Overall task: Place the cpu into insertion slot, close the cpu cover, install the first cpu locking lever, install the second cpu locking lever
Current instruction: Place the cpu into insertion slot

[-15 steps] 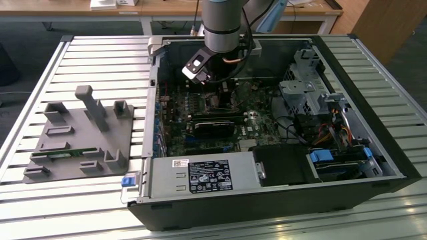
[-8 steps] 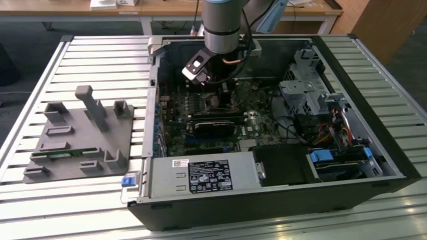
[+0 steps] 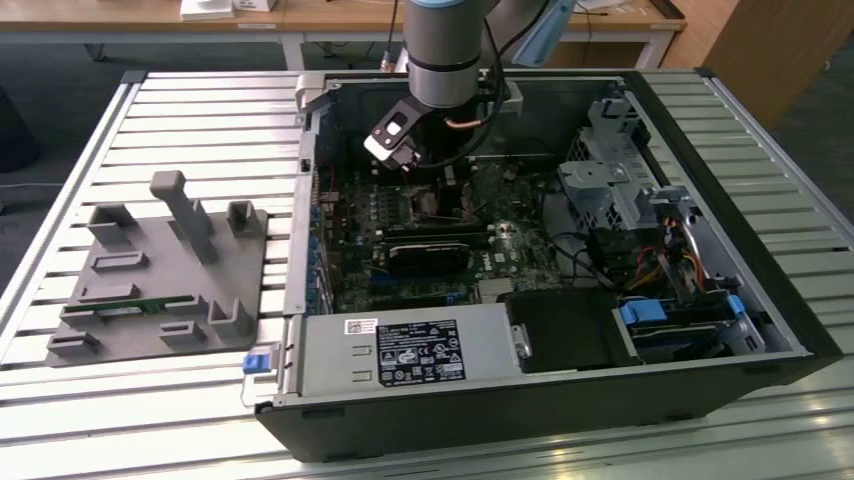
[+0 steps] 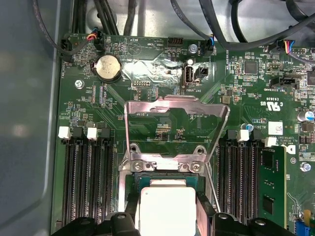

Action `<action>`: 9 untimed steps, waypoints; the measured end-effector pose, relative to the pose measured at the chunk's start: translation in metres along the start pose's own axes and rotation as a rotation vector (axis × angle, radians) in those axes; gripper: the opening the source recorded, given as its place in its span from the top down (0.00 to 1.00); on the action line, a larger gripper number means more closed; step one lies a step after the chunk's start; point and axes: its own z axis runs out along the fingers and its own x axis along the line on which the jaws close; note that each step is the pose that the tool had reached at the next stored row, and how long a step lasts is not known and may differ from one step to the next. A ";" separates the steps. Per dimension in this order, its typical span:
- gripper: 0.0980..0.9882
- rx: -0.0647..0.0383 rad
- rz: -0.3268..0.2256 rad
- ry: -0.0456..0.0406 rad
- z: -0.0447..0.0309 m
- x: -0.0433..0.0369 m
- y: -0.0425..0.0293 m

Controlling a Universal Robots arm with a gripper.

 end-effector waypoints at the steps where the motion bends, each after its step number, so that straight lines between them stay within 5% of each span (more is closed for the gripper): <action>1: 0.51 0.000 0.000 0.0000 0.0000 0.0000 0.0000; 9: 0.42 0.000 0.000 0.0001 0.0003 0.0000 0.0000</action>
